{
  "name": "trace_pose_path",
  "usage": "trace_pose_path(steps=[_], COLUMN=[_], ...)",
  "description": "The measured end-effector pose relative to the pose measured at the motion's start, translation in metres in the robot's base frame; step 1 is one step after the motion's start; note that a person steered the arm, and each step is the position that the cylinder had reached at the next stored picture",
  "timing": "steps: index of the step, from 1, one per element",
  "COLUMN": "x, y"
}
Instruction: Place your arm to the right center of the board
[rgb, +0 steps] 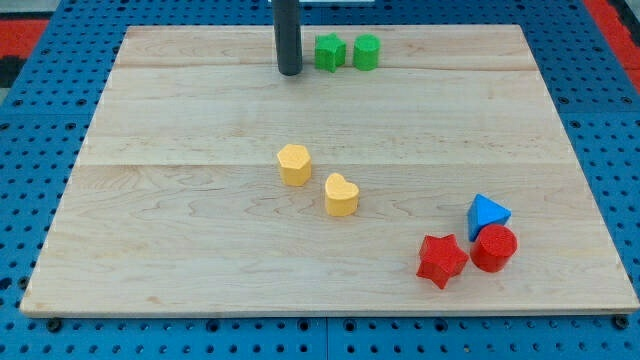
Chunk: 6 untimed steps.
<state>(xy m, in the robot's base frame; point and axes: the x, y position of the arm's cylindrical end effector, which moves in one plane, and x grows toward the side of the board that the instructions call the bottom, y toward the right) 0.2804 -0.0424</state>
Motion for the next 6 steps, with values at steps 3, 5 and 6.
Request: trace_pose_path(steps=[3,5,6], x=[0.045,0.074,0.102], y=[0.066,0.212,0.273])
